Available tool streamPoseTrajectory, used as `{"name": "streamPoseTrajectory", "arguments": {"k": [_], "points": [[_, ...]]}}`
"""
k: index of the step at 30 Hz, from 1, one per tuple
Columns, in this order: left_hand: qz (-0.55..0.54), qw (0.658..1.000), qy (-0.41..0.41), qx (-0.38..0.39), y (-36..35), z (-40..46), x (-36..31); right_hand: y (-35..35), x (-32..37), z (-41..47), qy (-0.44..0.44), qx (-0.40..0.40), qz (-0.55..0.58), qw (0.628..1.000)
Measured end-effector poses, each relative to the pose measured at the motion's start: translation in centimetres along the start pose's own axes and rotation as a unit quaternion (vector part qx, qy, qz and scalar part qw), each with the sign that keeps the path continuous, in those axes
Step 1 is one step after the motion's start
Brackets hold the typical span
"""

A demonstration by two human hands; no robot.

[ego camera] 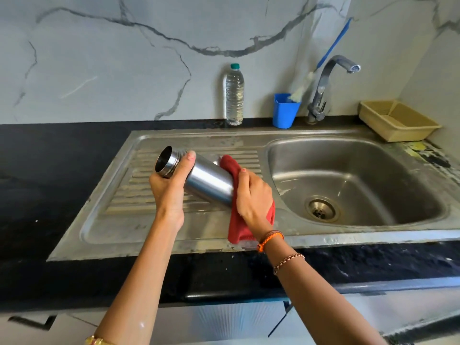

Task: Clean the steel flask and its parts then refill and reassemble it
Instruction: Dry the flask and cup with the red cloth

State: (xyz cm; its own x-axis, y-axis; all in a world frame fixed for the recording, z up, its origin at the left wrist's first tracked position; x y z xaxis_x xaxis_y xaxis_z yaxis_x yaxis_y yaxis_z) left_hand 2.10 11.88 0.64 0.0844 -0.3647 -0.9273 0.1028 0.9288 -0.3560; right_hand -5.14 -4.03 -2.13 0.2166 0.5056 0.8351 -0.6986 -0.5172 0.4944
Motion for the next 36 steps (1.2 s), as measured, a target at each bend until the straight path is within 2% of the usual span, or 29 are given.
{"name": "streamPoseTrajectory", "arguments": {"k": [1, 3, 6, 9, 11, 14, 17, 20, 23, 27, 29, 33, 36], "points": [[0.003, 1.000, 0.001, -0.004, 0.3, -0.2, 0.1, -0.2, 0.6, -0.2, -0.003, 0.008, -0.019, 1.000], [-0.005, 1.000, -0.006, -0.004, 0.5, -0.6, 0.0, -1.0, 4.0, -0.9, 0.052, 0.022, -0.042, 0.998], [-0.033, 0.999, -0.023, 0.013, 0.1, -0.8, -0.4, -1.6, 9.6, -1.5, 0.143, 0.041, 0.028, 0.988], [-0.050, 0.998, -0.029, 0.021, -0.4, -0.5, -0.8, -1.1, 9.2, -1.1, 0.161, 0.034, 0.058, 0.985], [-0.044, 0.998, -0.026, 0.028, -0.6, -0.2, -0.7, -0.7, 5.1, -0.3, 0.111, 0.026, 0.028, 0.993], [-0.028, 0.998, -0.016, 0.053, -1.1, 0.2, -0.5, 0.4, -1.1, 1.0, -0.022, 0.039, 0.010, 0.999], [-0.008, 0.998, -0.023, 0.064, -1.2, 0.4, -0.5, 0.8, -1.9, 0.9, -0.074, 0.073, -0.005, 0.995], [0.004, 0.998, -0.032, 0.063, -0.7, 0.0, -0.4, 0.4, 2.4, -0.2, -0.005, 0.061, 0.007, 0.998], [0.003, 0.994, -0.050, 0.095, -1.4, -0.3, -0.8, -0.1, 7.1, -0.4, 0.069, 0.046, 0.055, 0.995], [-0.009, 0.993, -0.055, 0.107, -2.1, -0.1, -1.2, 0.1, 8.1, -0.3, 0.113, 0.033, 0.089, 0.989], [-0.017, 0.994, -0.047, 0.096, -2.1, 0.1, -1.0, 0.5, 5.1, -0.1, 0.085, 0.019, 0.068, 0.994], [0.017, 0.995, -0.023, 0.093, -2.2, 0.2, -1.3, 1.4, -1.7, 0.6, -0.048, 0.022, 0.025, 0.998], [0.053, 0.996, -0.019, 0.075, -1.6, 0.1, -1.8, 1.6, -1.9, 0.2, -0.102, 0.021, 0.040, 0.994]]}}
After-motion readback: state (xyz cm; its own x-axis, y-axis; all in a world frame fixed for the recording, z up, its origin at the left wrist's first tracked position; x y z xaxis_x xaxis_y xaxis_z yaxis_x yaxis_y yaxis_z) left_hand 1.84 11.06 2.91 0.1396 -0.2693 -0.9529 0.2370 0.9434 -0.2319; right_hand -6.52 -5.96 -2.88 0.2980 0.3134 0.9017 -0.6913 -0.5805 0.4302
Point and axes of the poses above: each hand's wrist, its own z-axis towards the middle knuckle, its own y-axis out of the back of the hand, x = y × z, the point moved 7 cm from there along z, towards the middle knuckle, and after that the axes turned 1 degree about x, right-handed, at the moved point
